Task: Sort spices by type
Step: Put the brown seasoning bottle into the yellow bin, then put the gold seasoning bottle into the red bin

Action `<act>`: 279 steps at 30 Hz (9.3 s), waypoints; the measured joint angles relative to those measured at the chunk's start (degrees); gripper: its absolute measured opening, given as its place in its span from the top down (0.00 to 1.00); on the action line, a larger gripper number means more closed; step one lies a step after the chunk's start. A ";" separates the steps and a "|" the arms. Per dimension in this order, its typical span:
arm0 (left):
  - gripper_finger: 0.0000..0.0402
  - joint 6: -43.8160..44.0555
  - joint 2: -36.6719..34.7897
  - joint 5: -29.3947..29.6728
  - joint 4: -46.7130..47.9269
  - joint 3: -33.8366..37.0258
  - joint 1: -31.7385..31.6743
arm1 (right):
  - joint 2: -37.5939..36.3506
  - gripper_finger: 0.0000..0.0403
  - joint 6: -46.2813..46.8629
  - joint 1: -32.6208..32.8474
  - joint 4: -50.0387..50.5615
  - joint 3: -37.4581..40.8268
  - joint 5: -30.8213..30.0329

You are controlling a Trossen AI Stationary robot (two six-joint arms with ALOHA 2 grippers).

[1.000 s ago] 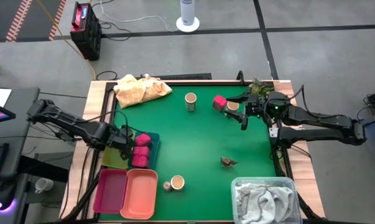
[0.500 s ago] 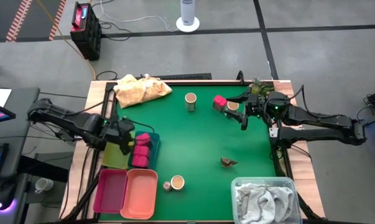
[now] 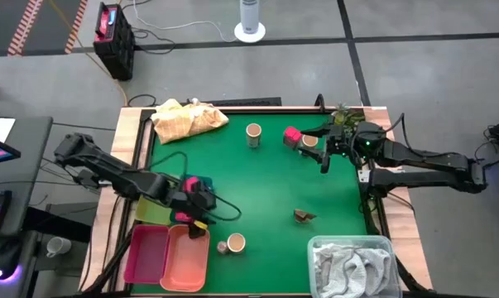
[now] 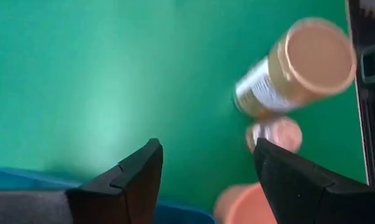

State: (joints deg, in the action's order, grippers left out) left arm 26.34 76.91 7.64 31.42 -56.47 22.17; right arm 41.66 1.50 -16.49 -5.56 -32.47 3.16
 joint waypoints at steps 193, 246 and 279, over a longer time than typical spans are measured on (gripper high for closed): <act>0.58 -1.99 31.76 5.63 40.32 -41.82 6.00 | 0.01 0.25 1.03 0.37 1.73 0.02 0.04; 0.57 54.94 -7.61 3.32 42.76 10.88 15.28 | -0.01 0.25 1.06 0.35 2.14 0.02 0.02; 0.38 49.88 -7.59 2.90 46.67 4.06 12.65 | 0.01 0.25 1.05 0.35 2.12 0.02 0.02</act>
State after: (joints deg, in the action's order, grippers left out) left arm 76.22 69.32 10.54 78.09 -52.41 34.82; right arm 41.67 2.55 -16.14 -3.44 -32.45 3.18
